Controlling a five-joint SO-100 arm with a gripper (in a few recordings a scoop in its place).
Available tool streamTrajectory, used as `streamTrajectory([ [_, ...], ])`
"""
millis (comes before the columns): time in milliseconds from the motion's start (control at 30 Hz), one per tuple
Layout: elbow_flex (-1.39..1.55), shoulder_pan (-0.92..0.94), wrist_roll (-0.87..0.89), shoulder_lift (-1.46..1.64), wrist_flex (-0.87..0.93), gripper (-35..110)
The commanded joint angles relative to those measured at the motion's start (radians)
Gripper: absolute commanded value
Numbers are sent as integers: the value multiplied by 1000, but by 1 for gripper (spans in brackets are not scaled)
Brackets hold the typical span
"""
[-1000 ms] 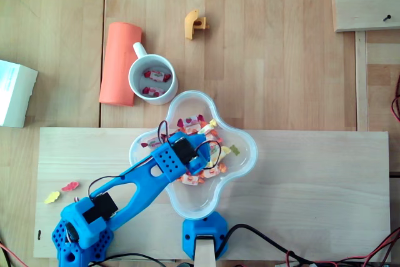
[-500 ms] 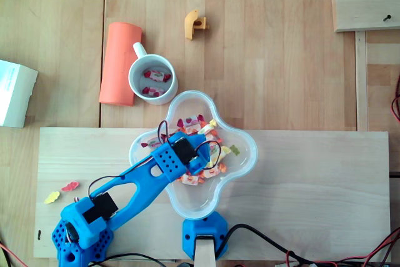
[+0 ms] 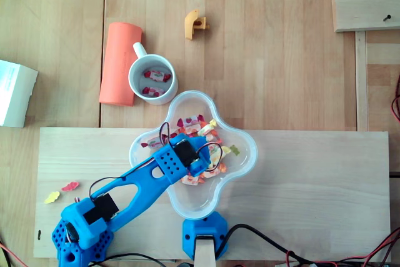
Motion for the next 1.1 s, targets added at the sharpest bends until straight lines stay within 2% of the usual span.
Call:
streamTrajectory([
  [0, -15, 9, 8, 31, 5, 5],
  [1067, -63, 8, 9, 170, 23, 4],
])
